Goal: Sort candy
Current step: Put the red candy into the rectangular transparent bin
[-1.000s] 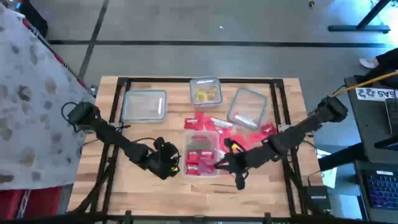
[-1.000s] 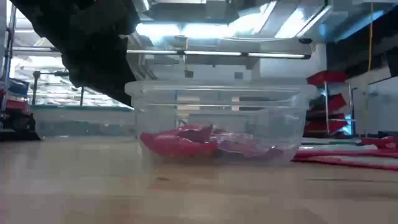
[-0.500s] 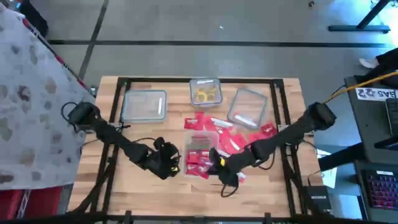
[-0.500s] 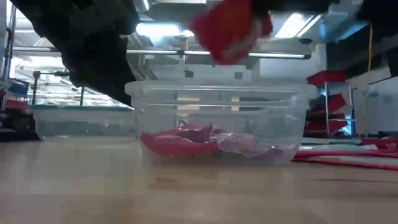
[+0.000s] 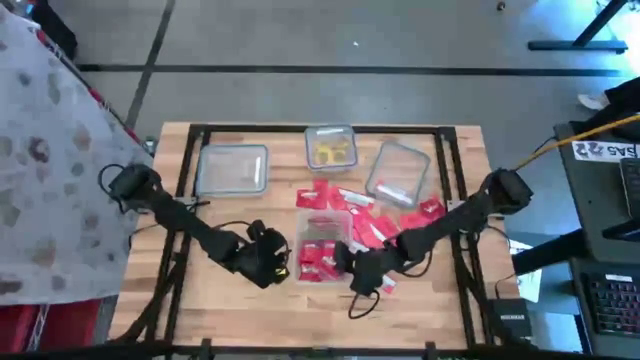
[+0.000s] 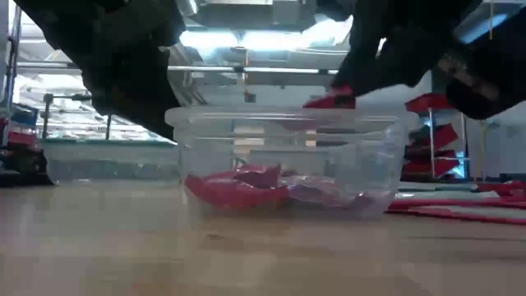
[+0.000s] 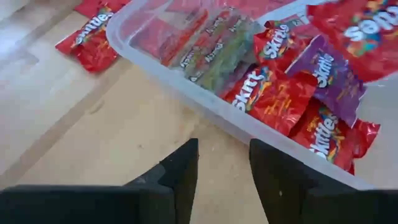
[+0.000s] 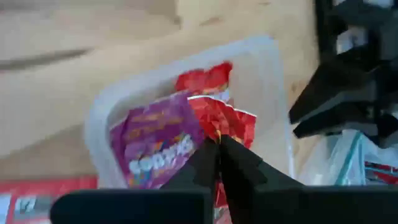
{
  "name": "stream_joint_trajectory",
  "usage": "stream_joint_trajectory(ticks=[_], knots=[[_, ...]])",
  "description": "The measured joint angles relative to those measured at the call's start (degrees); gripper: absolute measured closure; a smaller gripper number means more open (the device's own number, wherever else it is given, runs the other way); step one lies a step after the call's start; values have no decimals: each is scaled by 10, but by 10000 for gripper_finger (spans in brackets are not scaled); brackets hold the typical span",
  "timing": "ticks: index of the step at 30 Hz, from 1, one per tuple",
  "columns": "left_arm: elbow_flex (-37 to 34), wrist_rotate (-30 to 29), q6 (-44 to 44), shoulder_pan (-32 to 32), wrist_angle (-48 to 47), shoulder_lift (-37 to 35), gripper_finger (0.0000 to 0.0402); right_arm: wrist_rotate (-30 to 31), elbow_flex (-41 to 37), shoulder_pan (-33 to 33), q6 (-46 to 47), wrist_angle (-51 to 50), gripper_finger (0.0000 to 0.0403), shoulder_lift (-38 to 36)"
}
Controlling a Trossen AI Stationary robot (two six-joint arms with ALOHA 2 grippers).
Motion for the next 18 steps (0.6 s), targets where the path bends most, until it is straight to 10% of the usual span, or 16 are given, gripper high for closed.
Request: stream_joint_trajectory(ticks=[8,18], knots=[[0,0,-2,0,0,0,273,-2,0,0,-1,-19,390,0],[0,0,-2,0,0,0,273,10,0,0,-23,-24,264,0]])
